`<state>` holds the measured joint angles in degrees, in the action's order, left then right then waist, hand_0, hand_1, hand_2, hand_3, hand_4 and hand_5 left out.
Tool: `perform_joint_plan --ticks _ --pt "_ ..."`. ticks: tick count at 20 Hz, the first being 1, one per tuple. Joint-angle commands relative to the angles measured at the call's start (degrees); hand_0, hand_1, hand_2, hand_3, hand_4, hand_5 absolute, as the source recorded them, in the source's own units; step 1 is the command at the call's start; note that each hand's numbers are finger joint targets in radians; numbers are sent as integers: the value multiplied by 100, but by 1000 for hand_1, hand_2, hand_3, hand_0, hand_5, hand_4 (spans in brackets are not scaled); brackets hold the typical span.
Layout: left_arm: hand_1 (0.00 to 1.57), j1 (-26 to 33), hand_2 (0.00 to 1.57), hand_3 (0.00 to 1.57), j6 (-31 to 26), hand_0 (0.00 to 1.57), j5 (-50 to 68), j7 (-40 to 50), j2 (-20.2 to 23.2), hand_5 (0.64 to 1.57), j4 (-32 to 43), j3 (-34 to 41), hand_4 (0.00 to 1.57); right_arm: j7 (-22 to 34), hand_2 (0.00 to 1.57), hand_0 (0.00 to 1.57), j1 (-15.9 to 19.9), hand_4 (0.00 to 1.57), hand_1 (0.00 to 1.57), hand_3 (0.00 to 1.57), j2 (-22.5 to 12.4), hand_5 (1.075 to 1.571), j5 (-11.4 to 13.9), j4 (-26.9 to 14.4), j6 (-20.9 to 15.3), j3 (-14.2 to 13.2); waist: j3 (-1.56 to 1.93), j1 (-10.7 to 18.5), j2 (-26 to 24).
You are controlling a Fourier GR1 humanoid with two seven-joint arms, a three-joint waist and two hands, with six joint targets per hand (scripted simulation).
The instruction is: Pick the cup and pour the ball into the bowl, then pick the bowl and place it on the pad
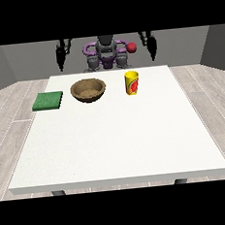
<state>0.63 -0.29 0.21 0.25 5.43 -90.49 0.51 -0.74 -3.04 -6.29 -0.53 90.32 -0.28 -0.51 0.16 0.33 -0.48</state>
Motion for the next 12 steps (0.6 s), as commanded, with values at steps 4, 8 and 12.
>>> perform_joint_plan --ticks 4,8,12 --pt "0 -61 0 0 -28 0 53 426 199 1566 -514 64 664 416 0 0 44 875 0 0 -220 1533 -43 512 41 -64 -23 14 -1271" --pt "0 176 0 0 272 0 667 1627 -515 1565 -949 -196 642 1652 0 0 -266 872 0 0 220 1539 -656 1049 -93 0 -19 -240 -2305" --pt "0 253 0 0 735 0 617 2662 -532 1564 -1675 -505 637 2657 0 0 -256 861 0 0 180 1532 -650 1739 -411 48 -17 -157 -2443"
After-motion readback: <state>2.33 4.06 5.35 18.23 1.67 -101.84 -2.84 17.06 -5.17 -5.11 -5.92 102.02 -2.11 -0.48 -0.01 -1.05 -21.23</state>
